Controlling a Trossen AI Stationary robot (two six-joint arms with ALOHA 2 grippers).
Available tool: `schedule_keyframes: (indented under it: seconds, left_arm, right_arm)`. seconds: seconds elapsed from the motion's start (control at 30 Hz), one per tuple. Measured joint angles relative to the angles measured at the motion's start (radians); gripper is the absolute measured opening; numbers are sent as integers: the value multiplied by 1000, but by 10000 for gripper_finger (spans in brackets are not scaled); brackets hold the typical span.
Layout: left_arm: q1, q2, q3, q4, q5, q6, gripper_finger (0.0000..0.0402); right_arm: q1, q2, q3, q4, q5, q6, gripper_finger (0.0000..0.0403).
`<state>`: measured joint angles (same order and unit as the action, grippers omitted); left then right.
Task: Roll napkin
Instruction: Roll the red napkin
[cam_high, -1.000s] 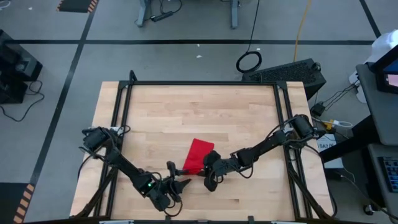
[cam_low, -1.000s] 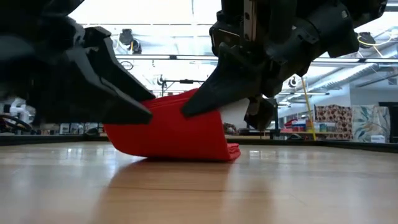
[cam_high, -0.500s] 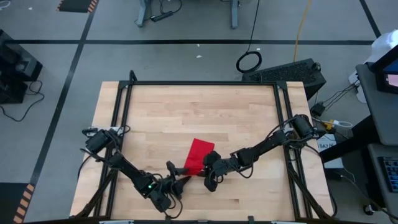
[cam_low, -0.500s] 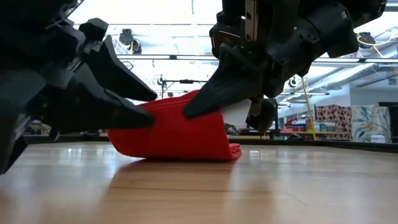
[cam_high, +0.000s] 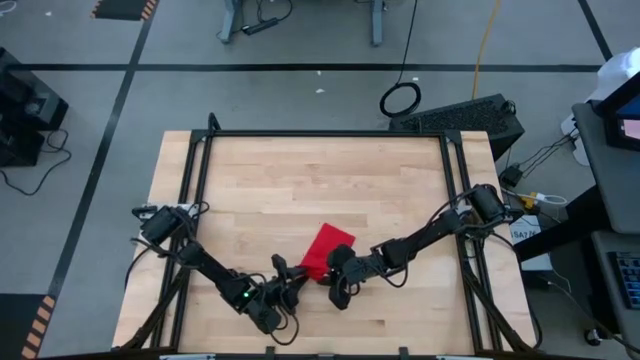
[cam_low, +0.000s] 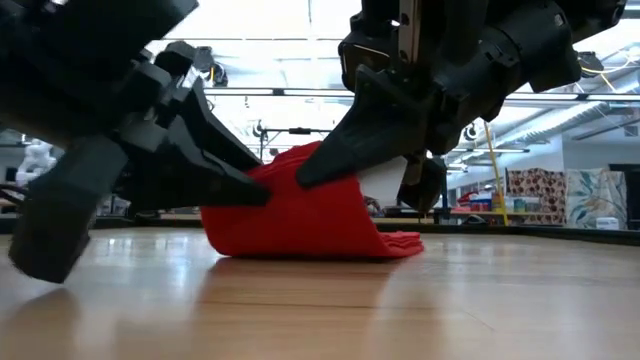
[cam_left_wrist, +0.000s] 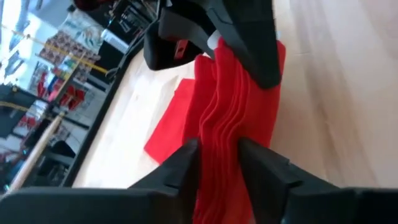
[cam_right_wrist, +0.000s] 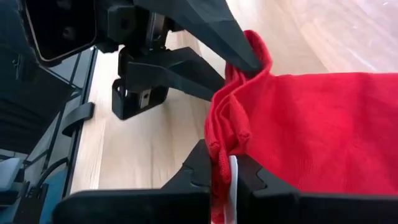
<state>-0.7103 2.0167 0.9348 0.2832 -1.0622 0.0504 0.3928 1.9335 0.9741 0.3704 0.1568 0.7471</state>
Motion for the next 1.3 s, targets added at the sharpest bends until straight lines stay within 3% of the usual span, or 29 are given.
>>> schedule_keyframes:
  seconds: [0.27,0.43,0.6,0.8,0.9,1.07,1.3]
  left_arm:
    - [-48,-1,39,1,-61,18,228]
    - [-31,-1,40,-19,0,8,241]
    - [3,-1,40,-24,11,12,221]
    - [35,-1,39,-40,136,8,190]
    - [36,-1,39,-39,136,-5,142]
    - [36,-1,39,-37,189,-19,24]
    - [40,-2,91,-50,278,-25,27]
  right_arm:
    - [2,0,0,-2,-2,-6,4]
    - [2,0,0,-2,-2,-6,4]
    - [2,0,0,-2,-2,-6,4]
    - [2,0,0,-7,-2,-7,4]
    - [2,0,0,-22,-2,-11,4]
    - [13,0,0,-26,-3,-39,4]
    - [38,0,0,-25,-63,-126,4]
